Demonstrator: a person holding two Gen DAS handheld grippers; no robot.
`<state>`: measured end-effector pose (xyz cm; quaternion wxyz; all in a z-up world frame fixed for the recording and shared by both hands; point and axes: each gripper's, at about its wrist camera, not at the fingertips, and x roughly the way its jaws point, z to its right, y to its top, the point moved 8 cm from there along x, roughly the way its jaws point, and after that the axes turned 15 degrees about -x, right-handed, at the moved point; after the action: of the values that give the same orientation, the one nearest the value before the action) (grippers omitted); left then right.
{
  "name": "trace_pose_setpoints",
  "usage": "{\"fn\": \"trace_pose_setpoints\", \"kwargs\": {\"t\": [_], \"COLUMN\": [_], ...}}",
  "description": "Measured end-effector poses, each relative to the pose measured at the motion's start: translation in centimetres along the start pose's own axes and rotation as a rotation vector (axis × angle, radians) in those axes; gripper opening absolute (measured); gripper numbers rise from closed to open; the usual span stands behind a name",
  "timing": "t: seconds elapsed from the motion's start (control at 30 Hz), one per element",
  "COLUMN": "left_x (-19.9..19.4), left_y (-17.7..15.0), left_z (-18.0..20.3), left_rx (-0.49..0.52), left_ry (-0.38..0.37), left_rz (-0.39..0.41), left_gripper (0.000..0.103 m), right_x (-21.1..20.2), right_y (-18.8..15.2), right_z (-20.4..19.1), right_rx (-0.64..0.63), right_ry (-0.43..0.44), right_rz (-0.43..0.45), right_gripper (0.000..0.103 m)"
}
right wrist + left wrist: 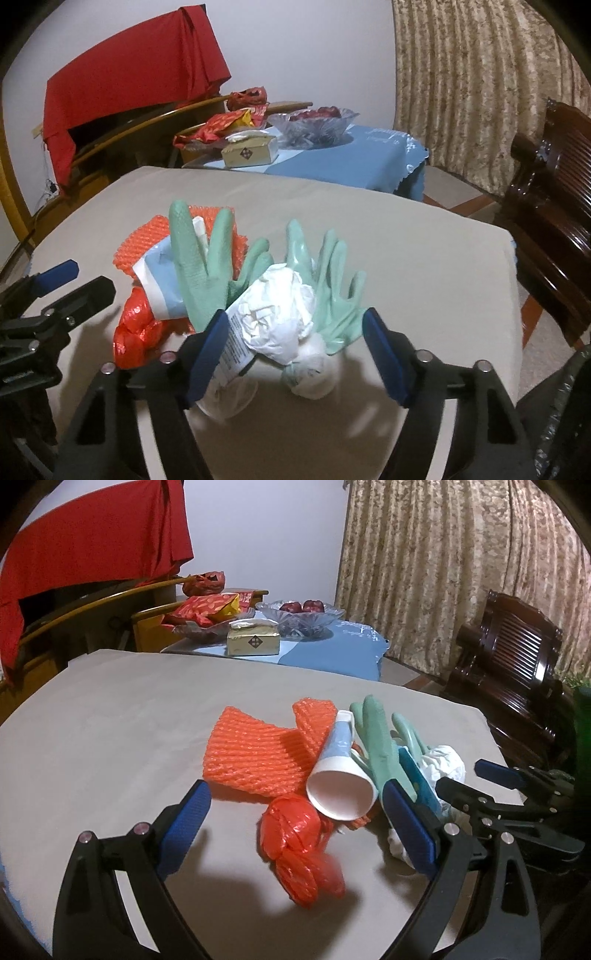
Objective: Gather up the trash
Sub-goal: 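Move both tools back to the pile and grasp the white tissue bundle with the right gripper, then grasp the white paper cup with the left gripper while the right gripper holds the tissue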
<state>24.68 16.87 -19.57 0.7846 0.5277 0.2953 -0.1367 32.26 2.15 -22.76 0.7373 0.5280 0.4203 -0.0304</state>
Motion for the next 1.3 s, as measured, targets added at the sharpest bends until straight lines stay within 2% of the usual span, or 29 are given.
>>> {"fn": "trace_pose_setpoints", "kwargs": {"t": [0.07, 0.17, 0.27, 0.6, 0.73, 0.87, 0.9, 1.17, 1.3], "left_x": [0.2, 0.3, 0.5, 2.1, 3.6, 4.8, 4.8, 2.5, 1.5], "left_y": [0.0, 0.0, 0.0, -0.4, -0.7, -1.1, -1.2, -1.8, -2.4], "left_z": [-0.1, -0.1, 0.2, 2.1, 2.6, 3.1, 3.2, 4.0, 3.9], "left_rx": [-0.004, -0.007, -0.006, 0.011, 0.015, 0.020, 0.024, 0.055, 0.043], "left_ry": [0.000, -0.006, -0.019, -0.053, -0.062, -0.094, -0.091, -0.082, -0.073], "left_rz": [-0.003, -0.004, -0.012, -0.042, -0.078, -0.115, -0.115, -0.071, -0.075], "left_gripper": [0.091, 0.091, 0.091, 0.091, 0.078, 0.054, 0.052, 0.050, 0.050], "right_x": [0.3, 0.8, 0.6, -3.3, -4.0, -4.2, -4.2, -4.5, -4.7], "right_y": [0.0, 0.0, 0.0, 0.2, 0.0, -0.5, -0.6, -1.4, -1.5], "right_z": [-0.2, -1.0, -1.3, 0.7, 1.6, 2.1, 2.1, 2.6, 2.9], "right_rx": [0.000, -0.003, -0.007, 0.028, 0.029, 0.031, 0.033, 0.045, 0.047], "right_ry": [0.017, 0.074, 0.085, 0.043, 0.018, 0.009, 0.007, 0.002, -0.002], "right_rz": [-0.006, -0.017, -0.010, 0.043, 0.043, 0.036, 0.034, 0.030, 0.033], "right_gripper": [0.059, 0.037, 0.029, 0.029, 0.029, 0.029, 0.029, 0.029, 0.029]}}
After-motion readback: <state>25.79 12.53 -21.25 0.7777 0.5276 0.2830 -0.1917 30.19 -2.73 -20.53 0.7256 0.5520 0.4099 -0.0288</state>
